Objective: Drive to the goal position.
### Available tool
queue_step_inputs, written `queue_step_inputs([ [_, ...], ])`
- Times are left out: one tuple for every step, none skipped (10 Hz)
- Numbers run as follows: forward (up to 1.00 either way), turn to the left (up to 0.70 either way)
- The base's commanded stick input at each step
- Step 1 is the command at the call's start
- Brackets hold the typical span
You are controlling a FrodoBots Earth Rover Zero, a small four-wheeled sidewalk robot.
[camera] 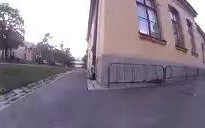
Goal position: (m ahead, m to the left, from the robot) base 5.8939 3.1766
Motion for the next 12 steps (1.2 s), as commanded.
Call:
queue_step_inputs([
  [0.85, 0.27],
  [0.85, 0.27],
  [0.85, 0.27],
  [0.85, 0.27],
  [0.85, 0.27],
  [0.85, 0.27],
  [0.85, 0.27],
  [0.85, 0.27],
  [0.85, 0.27],
  [0.85, 0.27],
  [0.85, 0.27],
  [0.85, 0.27],
])
